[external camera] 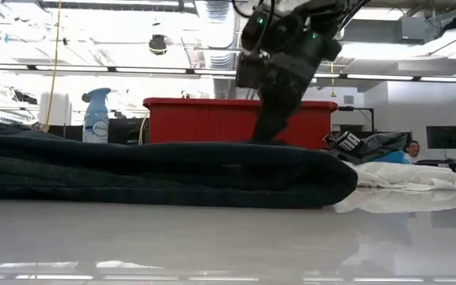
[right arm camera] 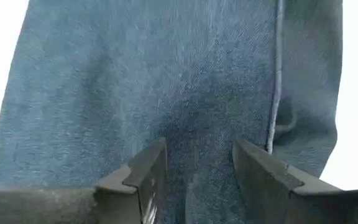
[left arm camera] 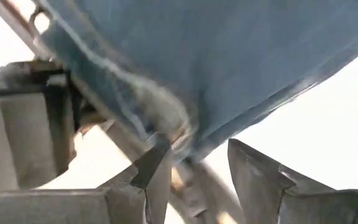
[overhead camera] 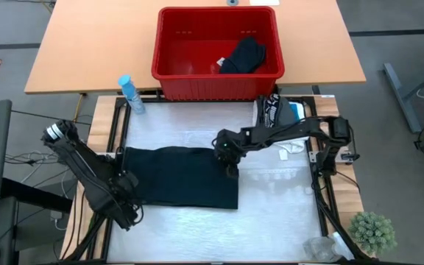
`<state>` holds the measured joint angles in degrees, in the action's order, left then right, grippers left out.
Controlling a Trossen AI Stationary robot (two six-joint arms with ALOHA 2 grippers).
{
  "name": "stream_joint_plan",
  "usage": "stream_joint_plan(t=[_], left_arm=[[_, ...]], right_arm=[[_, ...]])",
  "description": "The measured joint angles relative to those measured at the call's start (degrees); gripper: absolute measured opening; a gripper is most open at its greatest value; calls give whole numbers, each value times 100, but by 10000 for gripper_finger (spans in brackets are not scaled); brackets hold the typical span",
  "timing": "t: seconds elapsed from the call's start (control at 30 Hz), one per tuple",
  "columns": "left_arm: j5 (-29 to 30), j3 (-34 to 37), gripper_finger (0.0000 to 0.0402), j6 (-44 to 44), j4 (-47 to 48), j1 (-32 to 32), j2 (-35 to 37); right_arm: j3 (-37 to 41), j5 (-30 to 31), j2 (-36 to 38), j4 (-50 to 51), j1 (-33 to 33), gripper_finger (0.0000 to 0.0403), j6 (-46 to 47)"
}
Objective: Fold laundry
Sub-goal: Fold the blue pants
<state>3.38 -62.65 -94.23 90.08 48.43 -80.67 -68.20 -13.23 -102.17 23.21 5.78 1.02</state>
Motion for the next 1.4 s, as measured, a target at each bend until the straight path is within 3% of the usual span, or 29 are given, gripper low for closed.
stream_joint_plan(t=[0.07,0.2,0.33,0.53,0.67,0.77,0.9,1.1,1.3,1.4], left_arm=[[687,-221,147,-521,-6,-25,125],[2776,-364,146,-1752,-2,-34,291],[3644,25,136,-2029,-307,-253,268],[3540,930,120,-1634,-1581,-557,255],[2930,1451,111,-1795,-1884,-685,255],[2543,1547,109,-1797,-1893,-679,266],[2545,1560,108,-1508,-1898,-683,268],[2495,1718,108,-1278,-2035,-689,270],[2382,2104,107,-1196,-2652,-691,270],[2402,2174,107,-967,-3008,-681,270]], right_arm=[[0,0,-104,23,0,207,37],[0,-2,-132,1,-8,207,47],[2,-5,-49,-19,-15,207,59],[2,-89,35,173,-25,207,198],[-6,-130,-5,623,-95,207,159],[2,65,-20,1045,-131,207,162],[2,640,17,1215,-109,207,332],[-223,377,336,1120,-81,207,358],[-337,1113,1000,1378,-15,207,229],[-331,1141,1019,1653,167,207,89]])
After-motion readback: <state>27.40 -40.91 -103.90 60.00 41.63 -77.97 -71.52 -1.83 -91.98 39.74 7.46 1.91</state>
